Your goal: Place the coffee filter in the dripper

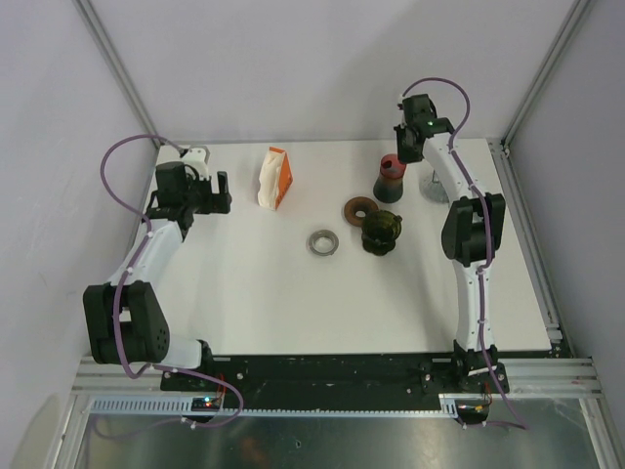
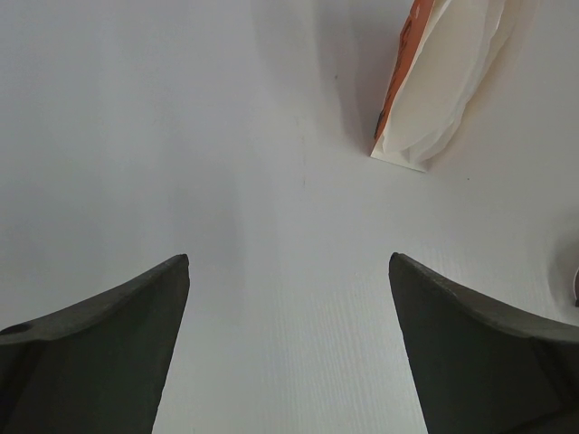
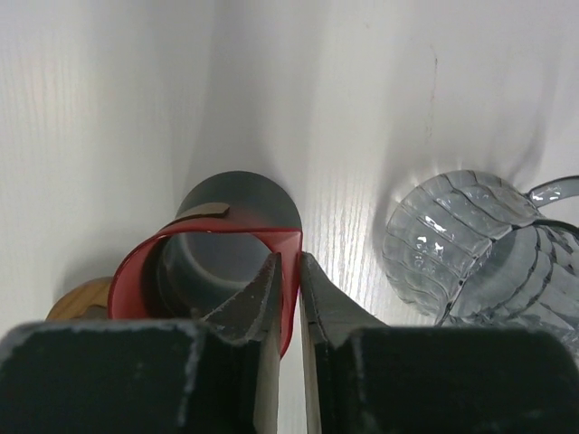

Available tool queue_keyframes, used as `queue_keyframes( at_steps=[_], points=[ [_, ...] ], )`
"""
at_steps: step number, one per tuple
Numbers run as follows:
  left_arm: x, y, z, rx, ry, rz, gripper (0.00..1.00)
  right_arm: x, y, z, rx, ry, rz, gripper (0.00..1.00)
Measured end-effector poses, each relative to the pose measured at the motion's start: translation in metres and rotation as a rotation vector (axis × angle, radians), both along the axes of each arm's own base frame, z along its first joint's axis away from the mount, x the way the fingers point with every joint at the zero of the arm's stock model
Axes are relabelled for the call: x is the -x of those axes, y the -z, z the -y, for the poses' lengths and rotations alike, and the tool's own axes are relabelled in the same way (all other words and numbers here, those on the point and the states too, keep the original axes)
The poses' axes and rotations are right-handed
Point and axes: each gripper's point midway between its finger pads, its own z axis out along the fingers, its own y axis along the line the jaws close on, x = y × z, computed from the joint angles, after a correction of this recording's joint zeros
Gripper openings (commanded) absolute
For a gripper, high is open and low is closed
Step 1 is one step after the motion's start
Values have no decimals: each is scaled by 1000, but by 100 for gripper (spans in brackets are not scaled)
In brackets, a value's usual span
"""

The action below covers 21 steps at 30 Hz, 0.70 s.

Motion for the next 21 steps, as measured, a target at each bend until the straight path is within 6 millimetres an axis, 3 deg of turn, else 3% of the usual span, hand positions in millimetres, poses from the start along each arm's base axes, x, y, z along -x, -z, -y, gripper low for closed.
queue_keyframes(
  at_steps=[6, 10, 14, 18, 21],
  points=[
    [0, -1, -2, -5, -8, 1, 96, -2, 0, 0, 0, 1, 6, 8],
    [-1, -2, -2, -6, -9, 5, 96, -2, 0, 0, -3, 1, 7, 25],
    [-1, -3, -3, -8, -12, 6, 97, 1, 12, 1, 8, -3, -30, 28],
    [-1, -3, -3, -11, -14, 5, 97, 4, 29, 0, 10, -8, -71, 13],
    [-1, -3, -3, -11, -14, 5, 97, 4, 28, -5, -15, -18, -71, 2]
  ],
)
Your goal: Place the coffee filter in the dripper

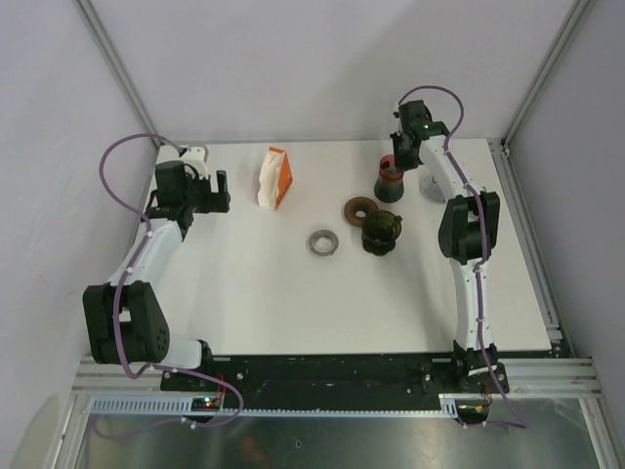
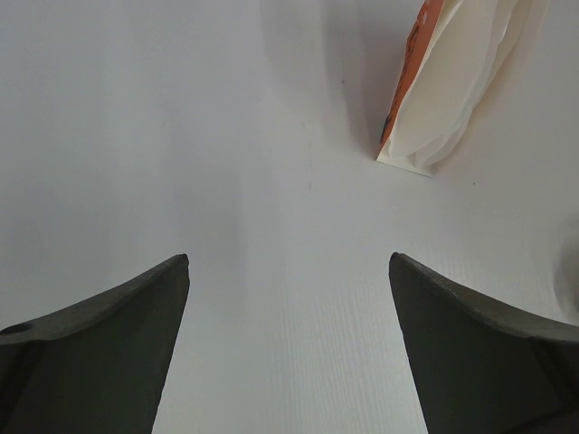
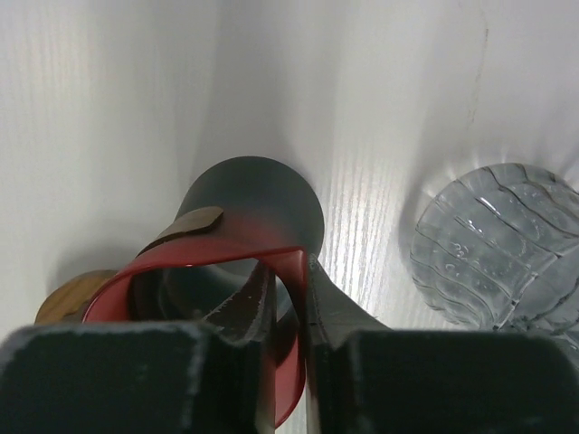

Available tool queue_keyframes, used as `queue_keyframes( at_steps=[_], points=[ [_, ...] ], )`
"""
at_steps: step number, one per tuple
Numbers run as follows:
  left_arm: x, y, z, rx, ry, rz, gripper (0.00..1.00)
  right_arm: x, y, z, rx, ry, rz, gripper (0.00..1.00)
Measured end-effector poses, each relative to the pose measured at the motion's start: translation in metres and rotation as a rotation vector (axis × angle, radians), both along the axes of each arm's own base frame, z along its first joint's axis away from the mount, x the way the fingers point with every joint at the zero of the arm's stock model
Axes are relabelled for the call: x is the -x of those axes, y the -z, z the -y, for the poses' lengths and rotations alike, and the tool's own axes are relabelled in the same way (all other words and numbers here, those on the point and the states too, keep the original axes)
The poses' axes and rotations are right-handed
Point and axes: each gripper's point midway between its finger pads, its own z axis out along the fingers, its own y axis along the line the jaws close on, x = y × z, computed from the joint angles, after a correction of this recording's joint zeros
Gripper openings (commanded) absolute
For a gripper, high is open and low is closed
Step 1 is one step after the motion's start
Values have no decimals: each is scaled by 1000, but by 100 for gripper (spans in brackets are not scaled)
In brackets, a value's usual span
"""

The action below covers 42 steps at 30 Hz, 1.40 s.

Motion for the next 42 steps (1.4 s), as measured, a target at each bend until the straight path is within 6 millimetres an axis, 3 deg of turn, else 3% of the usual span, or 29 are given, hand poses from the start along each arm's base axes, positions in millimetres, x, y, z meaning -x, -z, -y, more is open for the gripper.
queue_keyframes(
  at_steps=[10, 14, 18, 22, 25, 28, 32, 35, 37, 42],
  points=[
    [0, 0, -1, -7, 0, 1, 97, -1, -6, -6, -2, -12, 15, 0],
    [0, 0, -3, -16, -4, 2, 98, 1, -18, -9, -5, -18, 37, 0],
    [0, 0, -5, -26, -10, 1, 98, 2, -58, -13, -12, -23, 116, 0],
    [0, 0, -5, -28, -12, 2, 98, 10, -120, -21, -28, -39, 238, 0],
    [0, 0, -5, -30, -11, 2, 98, 26, -166, -39, -38, -103, 325, 0],
    [0, -1, -6, -34, -10, 4, 99, 55, -198, -76, -59, -233, 378, 0],
    [1, -3, -6, -35, -10, 7, 99, 125, -208, -165, -112, -535, 375, 0],
    [1, -6, -6, -36, -11, 14, 99, 185, -188, -226, -148, -763, 317, 0],
    [2, -7, -6, -38, -13, 17, 99, 218, -166, -254, -159, -880, 265, 0],
    [2, -8, -7, -41, -19, 18, 99, 278, -116, -286, -142, -1067, 129, 0]
  ],
)
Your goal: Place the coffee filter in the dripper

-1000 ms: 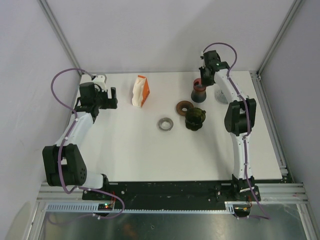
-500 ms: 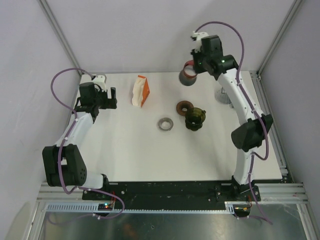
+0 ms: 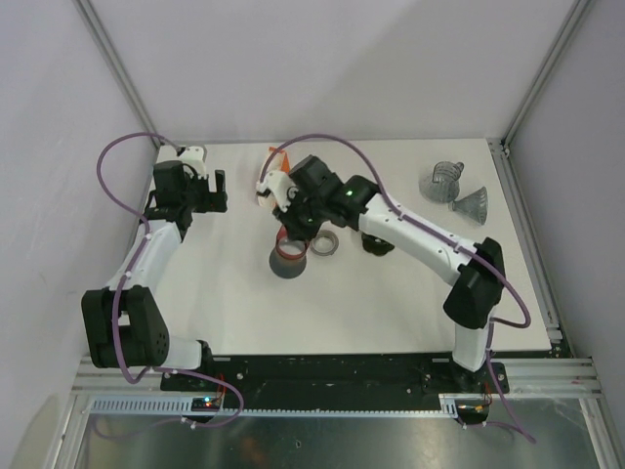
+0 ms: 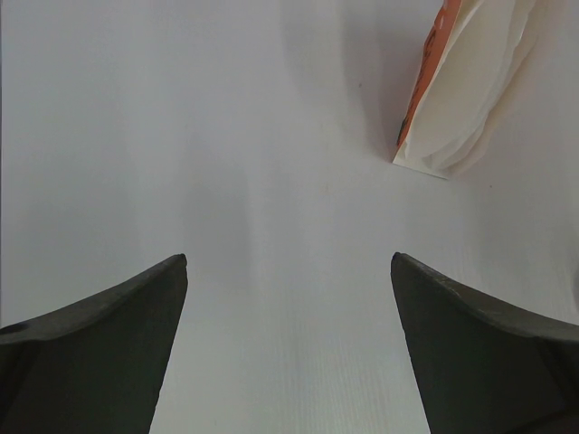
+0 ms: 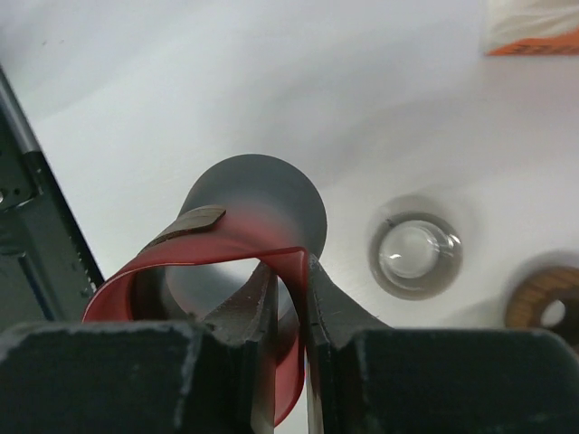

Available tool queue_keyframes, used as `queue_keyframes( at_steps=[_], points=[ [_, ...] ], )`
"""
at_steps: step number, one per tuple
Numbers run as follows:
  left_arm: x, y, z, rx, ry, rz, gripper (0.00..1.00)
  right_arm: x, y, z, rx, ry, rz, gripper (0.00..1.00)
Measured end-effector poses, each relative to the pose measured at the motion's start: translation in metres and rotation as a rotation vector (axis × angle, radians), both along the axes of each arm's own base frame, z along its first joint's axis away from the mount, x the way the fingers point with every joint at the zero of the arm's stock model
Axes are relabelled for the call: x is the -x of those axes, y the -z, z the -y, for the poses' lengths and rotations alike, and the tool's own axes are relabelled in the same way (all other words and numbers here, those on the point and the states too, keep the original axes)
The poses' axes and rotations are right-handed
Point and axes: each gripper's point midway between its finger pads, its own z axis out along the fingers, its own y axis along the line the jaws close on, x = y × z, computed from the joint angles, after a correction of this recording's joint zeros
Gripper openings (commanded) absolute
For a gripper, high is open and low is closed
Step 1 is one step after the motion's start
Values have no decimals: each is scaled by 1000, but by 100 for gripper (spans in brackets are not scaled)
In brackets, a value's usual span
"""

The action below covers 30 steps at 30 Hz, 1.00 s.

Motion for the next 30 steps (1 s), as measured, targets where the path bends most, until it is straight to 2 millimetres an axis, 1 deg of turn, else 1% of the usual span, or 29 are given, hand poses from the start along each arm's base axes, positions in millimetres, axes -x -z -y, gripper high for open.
queue_keyframes(
  at_steps=[4, 7, 9, 13, 15, 18, 20, 23, 25, 27, 30],
  points=[
    [0, -1, -1, -4, -5, 1, 99, 21, 18, -20, 21, -81, -23, 0],
    [0, -1, -2, -6, -7, 4, 100, 29, 37, -31, 51, -114, -39, 0],
    [0, -2, -2, -8, -10, 4, 100, 34, 55, -38, 78, -127, -54, 0],
    [0, -2, -3, -10, -12, 4, 100, 40, 89, -44, 140, -130, -82, 0],
    [0, -2, -3, -10, -12, 4, 100, 42, 101, -46, 161, -131, -92, 0],
    [0, -2, -3, -11, -12, 4, 100, 42, 114, -47, 184, -122, -102, 0],
    [0, -2, -3, -11, -12, 4, 100, 41, 119, -46, 194, -118, -102, 1],
    [0, -2, -3, -12, -12, 4, 100, 39, 120, -47, 193, -111, -98, 11],
    [0, -2, -3, -16, -9, 4, 100, 39, 120, -47, 193, -110, -99, 22],
    [0, -2, -3, -17, -9, 4, 99, 39, 120, -48, 192, -109, -99, 32],
    [0, -2, -3, -17, -9, 4, 100, 38, 123, -49, 194, -109, -99, 41]
  ],
)
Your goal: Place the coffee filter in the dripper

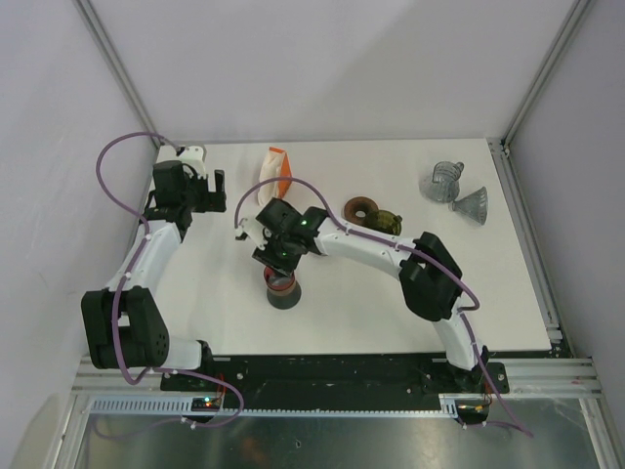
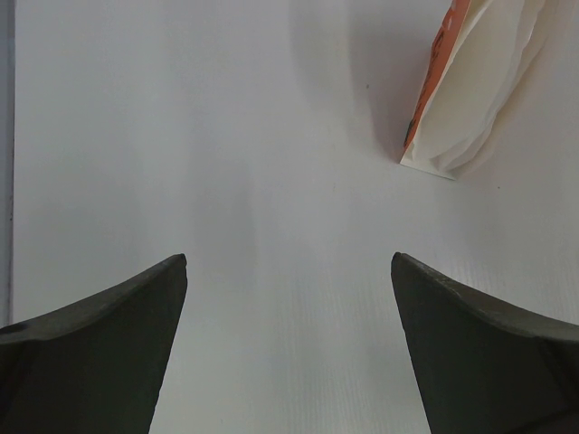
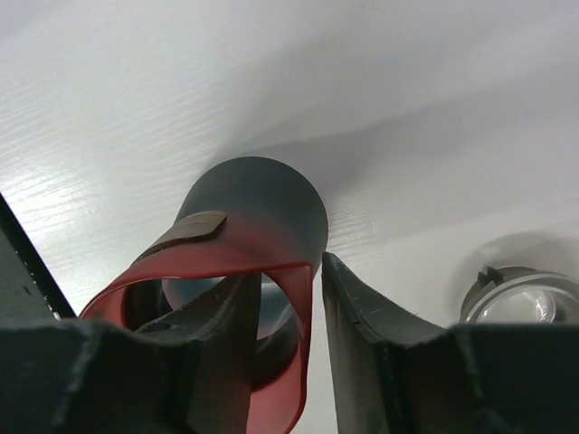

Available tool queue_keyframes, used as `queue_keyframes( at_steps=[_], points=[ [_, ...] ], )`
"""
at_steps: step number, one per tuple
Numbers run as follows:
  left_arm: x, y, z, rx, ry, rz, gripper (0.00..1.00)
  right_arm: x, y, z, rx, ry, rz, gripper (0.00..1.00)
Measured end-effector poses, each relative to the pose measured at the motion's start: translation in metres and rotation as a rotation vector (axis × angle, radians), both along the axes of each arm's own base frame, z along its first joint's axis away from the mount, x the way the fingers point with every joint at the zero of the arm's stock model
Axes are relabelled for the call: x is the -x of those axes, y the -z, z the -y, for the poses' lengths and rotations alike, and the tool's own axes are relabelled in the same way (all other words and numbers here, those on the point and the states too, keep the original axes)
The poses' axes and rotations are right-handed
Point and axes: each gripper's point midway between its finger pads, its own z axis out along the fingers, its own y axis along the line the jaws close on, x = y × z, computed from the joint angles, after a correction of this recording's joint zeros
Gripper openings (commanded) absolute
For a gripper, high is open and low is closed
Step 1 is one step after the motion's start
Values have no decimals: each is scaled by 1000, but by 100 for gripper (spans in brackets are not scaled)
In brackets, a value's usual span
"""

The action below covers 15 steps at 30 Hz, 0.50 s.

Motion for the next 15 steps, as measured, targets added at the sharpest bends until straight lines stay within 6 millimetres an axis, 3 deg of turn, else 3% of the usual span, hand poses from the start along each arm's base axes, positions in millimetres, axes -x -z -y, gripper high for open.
queue_keyframes(
  at_steps=[6, 15],
  points=[
    [0, 0, 0, 0, 0, 0, 100, 0, 1, 0, 5, -1, -4, 52],
    [0, 0, 0, -2, 1, 0, 100, -2, -31, -7, -75, -14, 9, 66]
  ],
)
